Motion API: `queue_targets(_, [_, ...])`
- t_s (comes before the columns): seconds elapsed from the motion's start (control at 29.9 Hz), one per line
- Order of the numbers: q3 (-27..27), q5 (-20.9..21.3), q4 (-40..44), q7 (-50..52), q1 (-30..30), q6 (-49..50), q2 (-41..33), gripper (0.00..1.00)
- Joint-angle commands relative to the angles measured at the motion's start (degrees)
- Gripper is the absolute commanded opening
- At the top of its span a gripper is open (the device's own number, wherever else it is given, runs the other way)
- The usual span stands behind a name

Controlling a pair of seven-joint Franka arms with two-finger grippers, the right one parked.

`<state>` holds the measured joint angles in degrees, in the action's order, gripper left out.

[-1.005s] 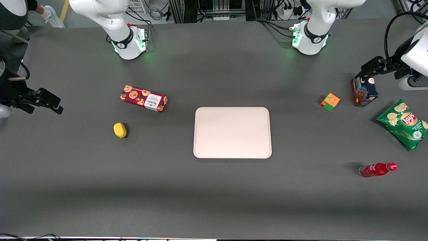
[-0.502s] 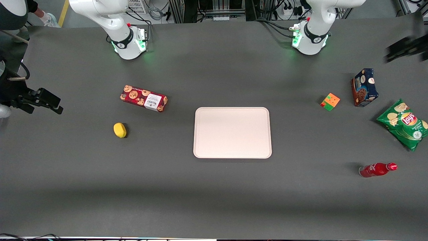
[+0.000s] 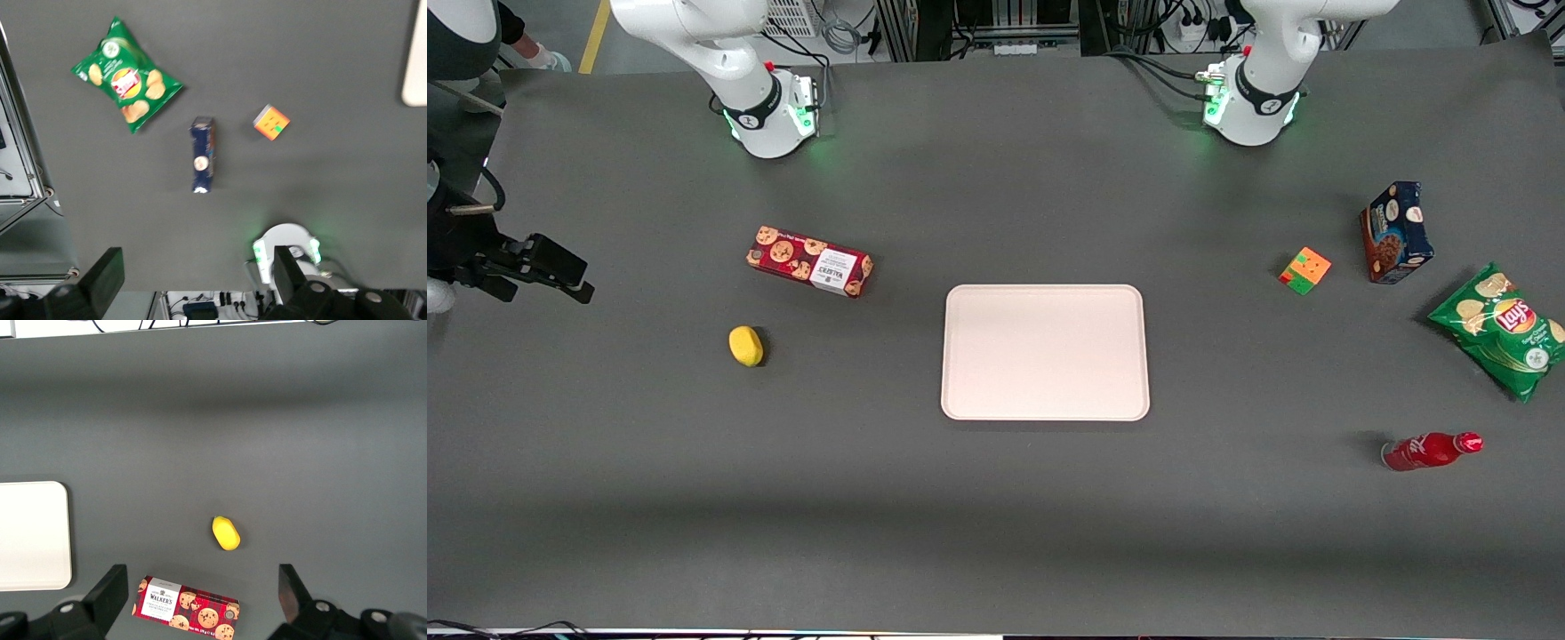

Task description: Place cookie box on tray

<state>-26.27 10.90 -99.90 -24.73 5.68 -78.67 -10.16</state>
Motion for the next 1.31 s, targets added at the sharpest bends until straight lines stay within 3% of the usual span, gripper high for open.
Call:
queue_targets(0.0, [-1.32, 1.50, -19.26, -0.41, 0.21, -12.89, -6.53, 1.00])
queue_targets(0.2, [-2.38, 1.58, -31.57, -0.23, 0.12, -25.81, -6.27, 1.00])
queue_targets(0.6, [-8.70, 9.84, -45.47, -0.06, -0.32, -47.17, -2.15, 1.00])
queue_targets(1.27, [-14.95, 10.11, -57.07, 0.38, -0.67, -68.80, 1.90, 1.00])
